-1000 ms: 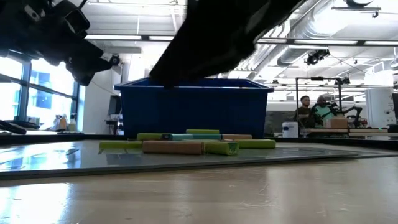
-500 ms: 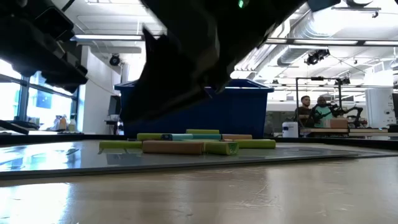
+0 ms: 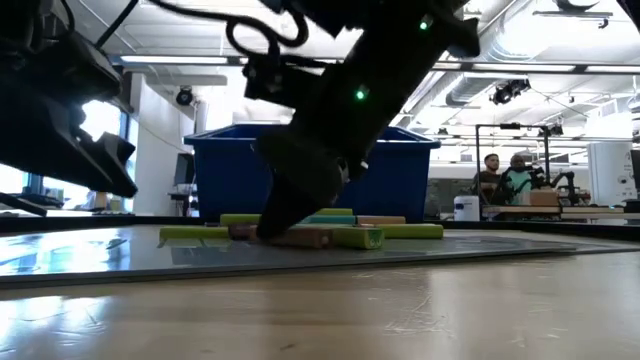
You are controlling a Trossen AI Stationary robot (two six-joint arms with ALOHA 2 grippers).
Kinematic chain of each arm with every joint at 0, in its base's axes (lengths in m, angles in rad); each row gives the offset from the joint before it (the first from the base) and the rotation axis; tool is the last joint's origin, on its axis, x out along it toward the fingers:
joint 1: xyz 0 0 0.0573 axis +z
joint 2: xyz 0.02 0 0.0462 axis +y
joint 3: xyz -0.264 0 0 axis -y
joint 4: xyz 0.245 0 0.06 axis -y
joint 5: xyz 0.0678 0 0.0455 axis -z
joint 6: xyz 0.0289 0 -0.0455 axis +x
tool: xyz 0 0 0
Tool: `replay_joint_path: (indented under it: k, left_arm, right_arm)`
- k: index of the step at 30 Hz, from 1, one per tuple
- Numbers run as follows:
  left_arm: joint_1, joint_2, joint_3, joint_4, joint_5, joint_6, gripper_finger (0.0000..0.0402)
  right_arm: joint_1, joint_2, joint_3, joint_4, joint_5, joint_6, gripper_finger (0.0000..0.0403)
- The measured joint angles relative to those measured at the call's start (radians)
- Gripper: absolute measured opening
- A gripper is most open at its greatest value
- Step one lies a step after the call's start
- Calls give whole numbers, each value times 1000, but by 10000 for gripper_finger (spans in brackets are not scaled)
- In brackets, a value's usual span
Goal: Sort blocks
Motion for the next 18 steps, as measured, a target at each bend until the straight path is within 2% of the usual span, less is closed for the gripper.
replay_joint_path:
  k: [5, 8, 18]
  left_arm:
    - [0, 123, 5, 153, -54, 6, 145]
    - [1, 181, 39, 154, -86, 33, 145]
    - [19, 375, 110, 151, -75, 52, 145]
  right_arm:
    - [-29, 0, 0, -6, -3, -42, 185]
    - [-49, 0, 0, -7, -4, -57, 185]
    - [-132, 0, 0, -25, 18, -200, 185]
